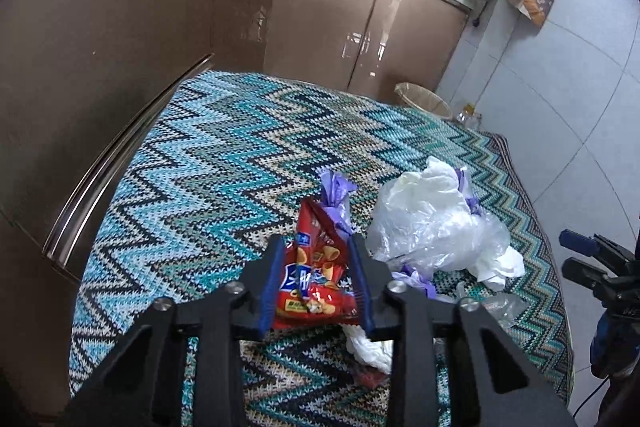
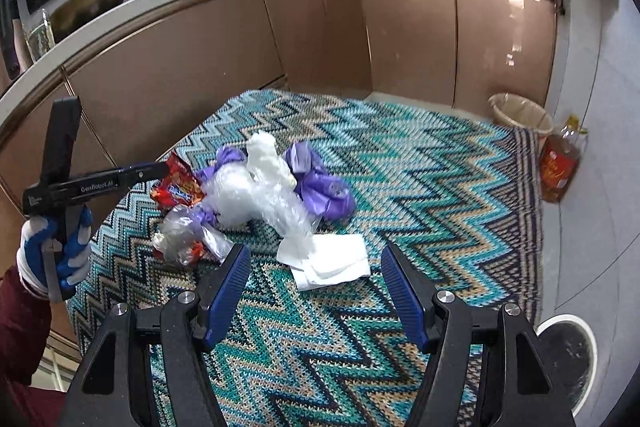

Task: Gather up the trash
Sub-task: 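Grasp the red snack wrapper with the left gripper while the right grasps the white tissue, then carry the wrapper and tissue to the white bin and release both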

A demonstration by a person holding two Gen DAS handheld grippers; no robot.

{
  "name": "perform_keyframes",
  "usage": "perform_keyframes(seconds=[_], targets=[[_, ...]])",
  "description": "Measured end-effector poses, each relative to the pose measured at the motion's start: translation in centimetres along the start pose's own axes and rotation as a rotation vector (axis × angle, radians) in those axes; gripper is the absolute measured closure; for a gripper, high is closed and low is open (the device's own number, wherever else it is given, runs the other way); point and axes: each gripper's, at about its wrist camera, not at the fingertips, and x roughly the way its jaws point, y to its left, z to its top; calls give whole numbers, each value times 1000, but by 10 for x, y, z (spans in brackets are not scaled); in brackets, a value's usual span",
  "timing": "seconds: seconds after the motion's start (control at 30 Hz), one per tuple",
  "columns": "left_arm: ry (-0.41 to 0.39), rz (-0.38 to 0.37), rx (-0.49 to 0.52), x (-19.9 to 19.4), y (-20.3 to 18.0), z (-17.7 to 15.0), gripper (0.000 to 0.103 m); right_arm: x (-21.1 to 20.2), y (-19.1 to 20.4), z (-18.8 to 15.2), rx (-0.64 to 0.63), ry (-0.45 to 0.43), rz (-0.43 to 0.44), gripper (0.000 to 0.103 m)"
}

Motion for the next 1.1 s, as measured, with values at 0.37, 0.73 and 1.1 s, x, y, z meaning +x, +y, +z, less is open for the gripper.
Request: perform_keyframes(seconds=[0.37, 0.73, 1.1], targets=[[46, 5, 0, 18, 0, -5, 94, 48, -4, -3, -21, 94, 14, 38], [11, 15, -42, 10, 7, -7, 98, 84, -17, -10, 5, 186, 2, 62], [-52, 18, -71, -22, 14, -9, 99, 59, -6, -18, -34, 169, -17, 93]])
